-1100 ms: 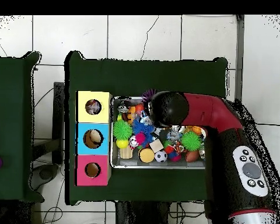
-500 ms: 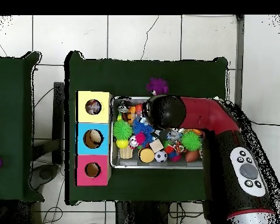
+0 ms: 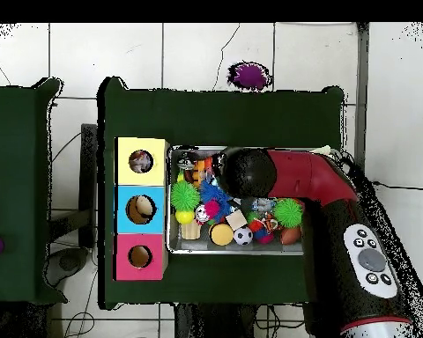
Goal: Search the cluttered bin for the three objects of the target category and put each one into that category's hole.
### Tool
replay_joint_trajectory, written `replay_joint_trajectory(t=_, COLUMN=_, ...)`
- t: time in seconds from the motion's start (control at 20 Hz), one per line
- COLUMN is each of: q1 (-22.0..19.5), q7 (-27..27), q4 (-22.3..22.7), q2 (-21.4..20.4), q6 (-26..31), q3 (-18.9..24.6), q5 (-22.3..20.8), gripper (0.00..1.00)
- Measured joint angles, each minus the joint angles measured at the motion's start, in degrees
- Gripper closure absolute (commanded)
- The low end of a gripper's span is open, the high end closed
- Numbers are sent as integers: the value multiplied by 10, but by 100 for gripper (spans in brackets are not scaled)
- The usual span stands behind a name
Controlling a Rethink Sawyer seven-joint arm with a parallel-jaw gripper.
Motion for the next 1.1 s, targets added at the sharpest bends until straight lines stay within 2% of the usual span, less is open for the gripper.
replay_joint_trajectory(t=0.55, q1=46, q7=1, q4=59, q2=-27, q6=-64, q3=-32, q5=0, gripper=0)
replay_joint_trajectory(t=0.8, q1=59, q7=2, q4=82, q2=-36, q6=-72, q3=-47, q5=3, gripper=0)
replay_joint_trajectory(t=1.1, q1=84, q7=2, q4=97, q2=-40, q6=-72, q3=-88, q5=2, gripper=0)
